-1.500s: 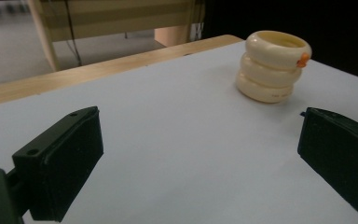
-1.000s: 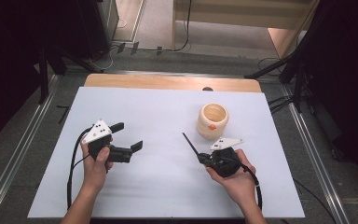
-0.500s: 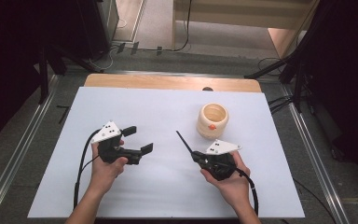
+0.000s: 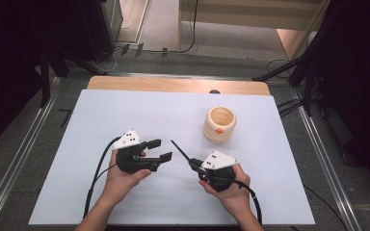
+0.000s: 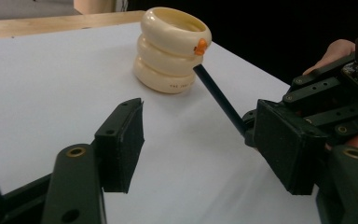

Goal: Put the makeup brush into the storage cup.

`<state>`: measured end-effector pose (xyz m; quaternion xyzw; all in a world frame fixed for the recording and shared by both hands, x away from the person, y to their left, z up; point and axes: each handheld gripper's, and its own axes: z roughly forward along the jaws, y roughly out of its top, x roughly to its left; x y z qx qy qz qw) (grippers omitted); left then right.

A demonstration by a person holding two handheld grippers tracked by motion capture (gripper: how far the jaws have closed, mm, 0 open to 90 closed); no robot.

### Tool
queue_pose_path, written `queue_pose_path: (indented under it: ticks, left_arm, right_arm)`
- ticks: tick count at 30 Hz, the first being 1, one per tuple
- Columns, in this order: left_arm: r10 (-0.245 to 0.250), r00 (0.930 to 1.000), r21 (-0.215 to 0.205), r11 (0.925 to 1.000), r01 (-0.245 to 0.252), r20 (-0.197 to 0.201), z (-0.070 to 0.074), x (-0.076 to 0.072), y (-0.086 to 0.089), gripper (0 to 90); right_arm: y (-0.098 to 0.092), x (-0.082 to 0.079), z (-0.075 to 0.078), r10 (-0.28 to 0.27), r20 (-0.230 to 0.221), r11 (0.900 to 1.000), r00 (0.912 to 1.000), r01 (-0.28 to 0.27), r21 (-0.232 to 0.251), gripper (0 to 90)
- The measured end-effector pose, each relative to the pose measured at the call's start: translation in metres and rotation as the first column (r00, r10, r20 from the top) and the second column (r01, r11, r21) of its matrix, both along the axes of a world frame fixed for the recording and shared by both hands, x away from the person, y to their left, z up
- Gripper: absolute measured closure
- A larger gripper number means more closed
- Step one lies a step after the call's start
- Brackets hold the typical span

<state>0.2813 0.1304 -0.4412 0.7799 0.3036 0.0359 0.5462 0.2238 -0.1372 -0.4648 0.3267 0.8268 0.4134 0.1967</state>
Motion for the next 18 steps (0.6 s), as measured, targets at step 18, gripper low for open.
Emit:
queue_pose_path:
  ticks: [18]
  left_arm:
    - [-0.063,0.9953,-0.046,0.9972,0.06,-0.073,-0.003,0.003,-0.001,63.2]
  right_arm:
    - [0.02,-0.009,-0.003,0.079,0.056,0.997,0.9953,-0.078,-0.018,84.3]
